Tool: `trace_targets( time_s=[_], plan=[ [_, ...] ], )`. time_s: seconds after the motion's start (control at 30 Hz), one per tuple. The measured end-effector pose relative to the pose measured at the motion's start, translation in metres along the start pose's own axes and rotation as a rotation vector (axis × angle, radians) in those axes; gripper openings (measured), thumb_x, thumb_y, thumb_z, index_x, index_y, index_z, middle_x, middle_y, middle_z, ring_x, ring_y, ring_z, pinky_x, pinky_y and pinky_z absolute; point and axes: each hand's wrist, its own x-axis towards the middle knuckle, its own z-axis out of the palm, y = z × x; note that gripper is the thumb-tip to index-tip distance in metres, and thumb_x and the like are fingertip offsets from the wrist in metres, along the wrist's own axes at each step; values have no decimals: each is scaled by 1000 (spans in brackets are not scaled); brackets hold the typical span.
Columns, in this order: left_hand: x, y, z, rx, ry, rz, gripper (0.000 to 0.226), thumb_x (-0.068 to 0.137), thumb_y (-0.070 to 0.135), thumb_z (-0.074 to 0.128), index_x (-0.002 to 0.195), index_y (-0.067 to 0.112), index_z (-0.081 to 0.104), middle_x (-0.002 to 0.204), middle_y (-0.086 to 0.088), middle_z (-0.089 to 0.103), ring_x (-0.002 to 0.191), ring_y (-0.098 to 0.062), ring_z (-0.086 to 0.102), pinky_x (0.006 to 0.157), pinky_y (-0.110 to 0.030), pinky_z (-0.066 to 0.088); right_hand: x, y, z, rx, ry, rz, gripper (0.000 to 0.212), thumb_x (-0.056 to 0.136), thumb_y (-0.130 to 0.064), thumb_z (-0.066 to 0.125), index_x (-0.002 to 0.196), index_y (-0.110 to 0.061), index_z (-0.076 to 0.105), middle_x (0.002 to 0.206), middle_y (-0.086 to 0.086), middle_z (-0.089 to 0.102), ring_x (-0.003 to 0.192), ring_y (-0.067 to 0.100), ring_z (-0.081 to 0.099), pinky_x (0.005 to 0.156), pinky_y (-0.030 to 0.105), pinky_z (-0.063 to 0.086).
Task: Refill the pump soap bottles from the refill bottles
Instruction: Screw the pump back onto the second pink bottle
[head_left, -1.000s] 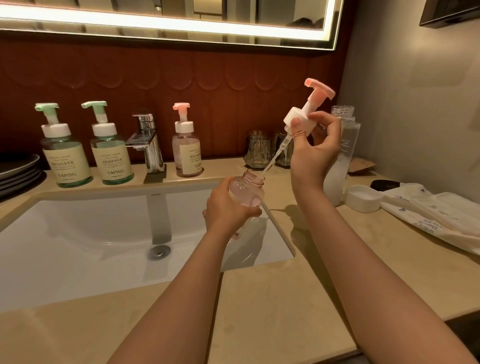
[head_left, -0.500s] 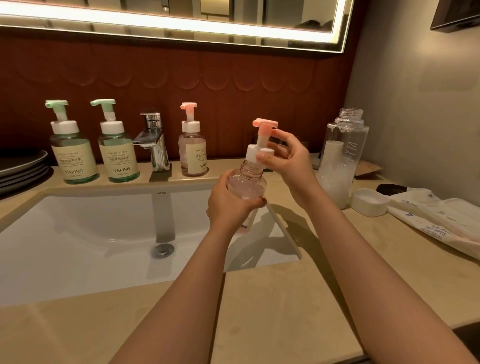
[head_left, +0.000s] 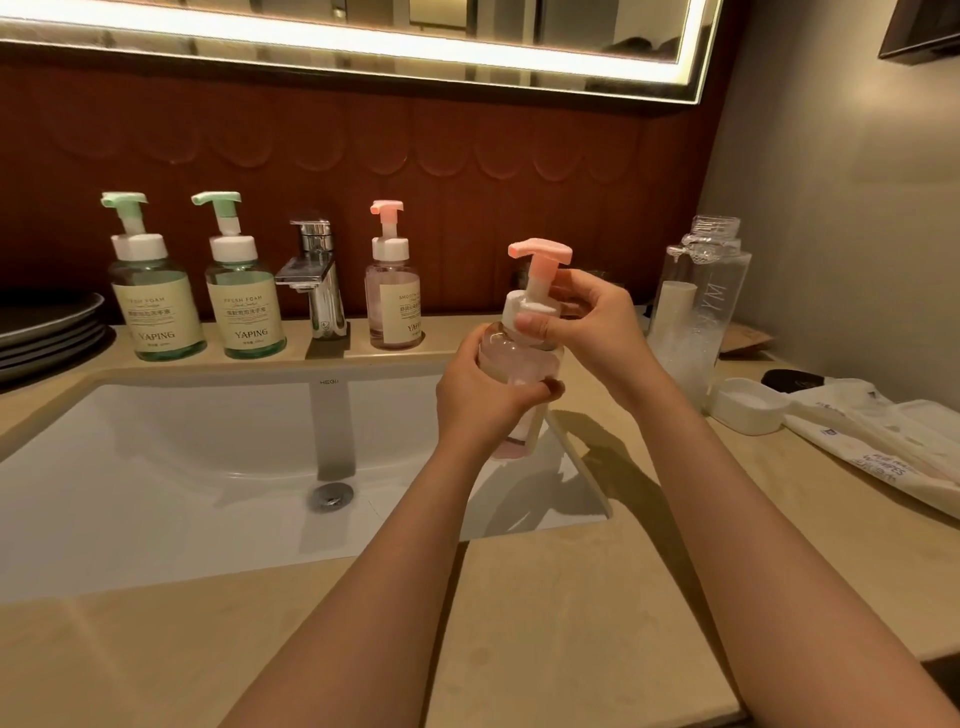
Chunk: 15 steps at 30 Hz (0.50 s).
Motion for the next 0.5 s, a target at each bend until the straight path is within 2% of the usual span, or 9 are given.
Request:
trace_targets(
  time_s=[0.07,0.1,0.2,0.27,0.37,0.43,0.5],
  plan=[
    [-3,6,4,-15,-3,17,78,67,30,81,133,26,41,133,3,50,120,-17,45,92,-28,41,0,0,-3,-31,21,5,58,73,-26,76,125,-15,52,117,0,58,103,13,56,85,27,50],
    [-4,9,6,-33,-10,16,77,67,30,81,133,26,41,131,3,51,120,-17,46,93,-30,42,1,-1,-5,-17,1,15,58,74,-27,75,125,-17,51,117,0,57,103,14,55,84,27,50],
    [-8,16,16,-70,-41,-13,76,67,33,81,132,26,43,128,3,53,118,-17,49,95,-34,44,-4,-6,-15,106,-166,59,43,80,-25,67,120,-22,51,101,-6,59,94,10,56,73,17,48],
    [-9,16,18,-71,-45,-30,76,67,36,80,132,26,42,129,3,53,118,-18,48,95,-35,44,-4,-7,-22,155,-238,77,38,78,-25,57,116,-26,55,97,-5,60,93,11,57,75,18,49],
    [-9,14,14,-61,-34,-39,77,68,37,79,134,25,41,132,3,51,120,-18,47,93,-32,43,-5,-4,-22,172,-156,97,37,87,-14,58,124,-16,55,106,-2,62,102,16,57,85,25,48],
    [-7,12,11,-26,-38,-31,77,68,37,79,134,25,41,132,3,51,120,-18,46,90,-30,43,-5,-3,-18,71,-74,55,47,82,-15,67,127,-12,52,108,-4,59,97,9,57,76,16,48],
    [-7,11,10,1,-52,-11,76,68,36,80,133,26,42,130,3,52,118,-17,48,89,-29,42,-6,-3,-15,0,-47,17,54,78,-19,71,128,-15,49,108,-7,55,93,4,54,67,11,43]
  ],
)
